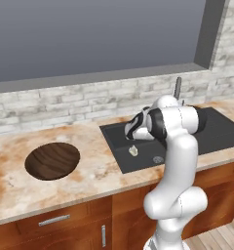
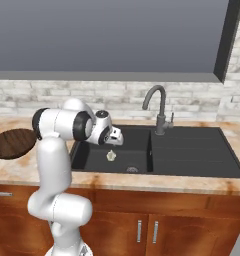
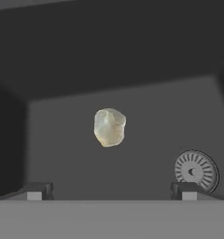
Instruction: Pick the apples from the cabinet and place them in one bowl. Pick the garlic from the sink and place it in the other bowl.
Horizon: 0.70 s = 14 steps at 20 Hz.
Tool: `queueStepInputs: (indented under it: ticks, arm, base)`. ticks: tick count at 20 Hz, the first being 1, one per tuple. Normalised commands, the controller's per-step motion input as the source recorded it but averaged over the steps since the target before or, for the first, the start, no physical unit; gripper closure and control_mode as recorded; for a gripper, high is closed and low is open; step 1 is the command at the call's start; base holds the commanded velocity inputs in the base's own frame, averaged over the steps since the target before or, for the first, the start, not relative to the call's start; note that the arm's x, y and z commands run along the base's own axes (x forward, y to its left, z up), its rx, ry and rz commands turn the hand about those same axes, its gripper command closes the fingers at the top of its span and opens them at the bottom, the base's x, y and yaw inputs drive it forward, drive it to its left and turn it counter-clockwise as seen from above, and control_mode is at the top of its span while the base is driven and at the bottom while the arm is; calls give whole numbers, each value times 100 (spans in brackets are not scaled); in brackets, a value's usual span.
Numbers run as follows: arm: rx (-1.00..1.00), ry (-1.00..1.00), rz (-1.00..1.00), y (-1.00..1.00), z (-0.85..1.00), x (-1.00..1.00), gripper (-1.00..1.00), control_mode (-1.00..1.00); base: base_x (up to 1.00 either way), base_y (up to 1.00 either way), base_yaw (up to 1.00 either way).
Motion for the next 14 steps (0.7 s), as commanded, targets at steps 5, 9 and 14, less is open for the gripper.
queueStepInputs:
  ticks: [5, 9, 14]
  arm:
    - [0, 0, 0, 0, -33, 30, -100, -100]
    - [0, 0, 0, 0, -43, 31, -100, -100]
    - [0, 2, 0, 0, -51, 30, -100, -100]
  base:
    - [0, 0, 0]
    - [0, 0, 0]
    - [0, 0, 0]
